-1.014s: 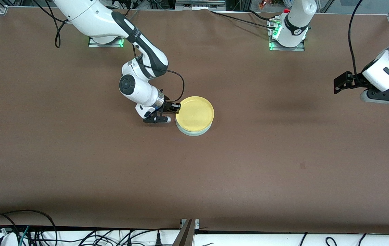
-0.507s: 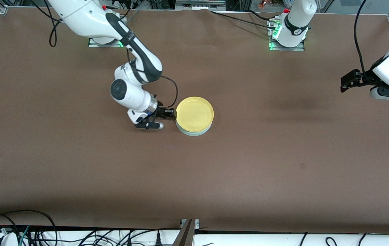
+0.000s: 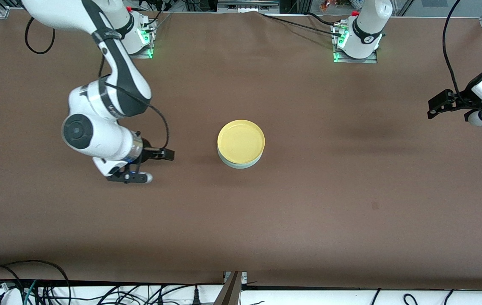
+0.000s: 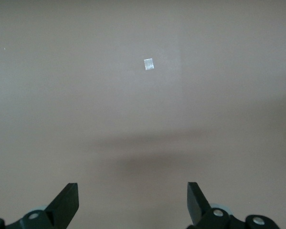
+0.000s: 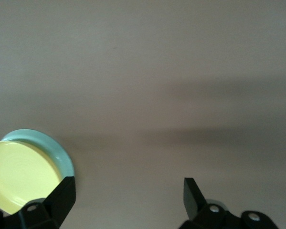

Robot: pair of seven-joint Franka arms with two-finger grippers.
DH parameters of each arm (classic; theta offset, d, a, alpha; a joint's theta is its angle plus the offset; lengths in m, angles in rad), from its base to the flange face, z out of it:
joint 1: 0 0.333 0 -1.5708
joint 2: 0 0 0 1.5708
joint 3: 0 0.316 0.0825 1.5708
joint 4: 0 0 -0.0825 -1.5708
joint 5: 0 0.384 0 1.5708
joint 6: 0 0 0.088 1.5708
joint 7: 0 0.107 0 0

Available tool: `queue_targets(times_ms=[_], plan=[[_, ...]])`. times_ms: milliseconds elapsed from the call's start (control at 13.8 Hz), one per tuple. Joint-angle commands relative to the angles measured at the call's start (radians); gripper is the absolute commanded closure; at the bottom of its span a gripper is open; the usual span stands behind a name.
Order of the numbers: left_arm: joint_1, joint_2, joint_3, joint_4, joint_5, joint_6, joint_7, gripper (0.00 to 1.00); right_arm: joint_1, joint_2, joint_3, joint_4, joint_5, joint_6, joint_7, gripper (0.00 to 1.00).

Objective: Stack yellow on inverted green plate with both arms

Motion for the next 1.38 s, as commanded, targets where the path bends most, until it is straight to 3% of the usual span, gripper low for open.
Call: queue_targets(times_ms=[0,217,362,870,1304], plan=[[0.000,0.025,-0.002,0.040,-0.036,-0.008,0.007,0.00,-0.011,0.002,-0.085,0.085,-0.026,-0.133,-0.145,0.00],[-0.002,0.032,-0.020,0.045,-0.036,0.005,0.011,0.00,-0.012,-0.018,-0.218,0.169,-0.068,-0.292,-0.297,0.00],[-0.002,0.038,-0.022,0.049,-0.034,0.019,0.011,0.00,-0.023,-0.062,-0.246,0.200,-0.086,-0.357,-0.336,0.00],[0.000,0.041,-0.024,0.049,-0.036,0.019,0.005,0.00,-0.124,-0.367,-0.229,0.093,-0.097,-0.441,-0.339,0.00],[0.000,0.041,-0.024,0.049,-0.036,0.019,0.005,0.00,-0.147,-0.455,-0.202,0.037,-0.149,-0.513,-0.348,0.00]])
